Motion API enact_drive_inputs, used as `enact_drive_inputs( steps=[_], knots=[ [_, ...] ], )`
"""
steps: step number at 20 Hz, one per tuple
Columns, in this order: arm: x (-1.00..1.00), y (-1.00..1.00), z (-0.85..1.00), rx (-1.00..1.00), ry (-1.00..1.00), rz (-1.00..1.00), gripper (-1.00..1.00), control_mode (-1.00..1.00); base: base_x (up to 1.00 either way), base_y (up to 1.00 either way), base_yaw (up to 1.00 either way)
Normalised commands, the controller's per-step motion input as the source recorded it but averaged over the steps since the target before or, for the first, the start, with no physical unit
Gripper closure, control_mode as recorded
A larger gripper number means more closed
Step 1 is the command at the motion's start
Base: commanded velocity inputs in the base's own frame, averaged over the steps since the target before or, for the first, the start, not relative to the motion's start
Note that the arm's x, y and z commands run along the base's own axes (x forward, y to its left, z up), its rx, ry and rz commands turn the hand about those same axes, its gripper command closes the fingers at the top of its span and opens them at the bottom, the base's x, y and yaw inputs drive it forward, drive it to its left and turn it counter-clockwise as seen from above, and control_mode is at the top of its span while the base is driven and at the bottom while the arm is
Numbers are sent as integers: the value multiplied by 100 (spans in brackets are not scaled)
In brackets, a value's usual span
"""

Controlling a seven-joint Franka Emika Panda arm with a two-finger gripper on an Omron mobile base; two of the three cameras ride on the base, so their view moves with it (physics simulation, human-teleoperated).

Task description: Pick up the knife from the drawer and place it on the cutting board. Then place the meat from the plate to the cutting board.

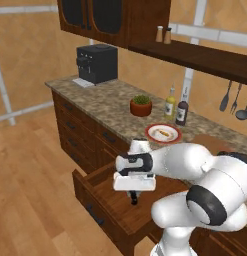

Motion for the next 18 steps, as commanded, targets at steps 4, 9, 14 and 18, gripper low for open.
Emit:
enact_drive_inputs(
  steps=[4,9,14,18],
  knots=[
    [-85,-19,100,-5,-26,0,100,-100,0,0,0],
    [-35,-32,100,-13,-39,-8,100,-100,0,0,0],
    [15,-76,100,-16,-9,-20,100,-100,0,0,0],
    [48,-100,100,-5,0,-21,100,-100,0,0,0]
  ],
)
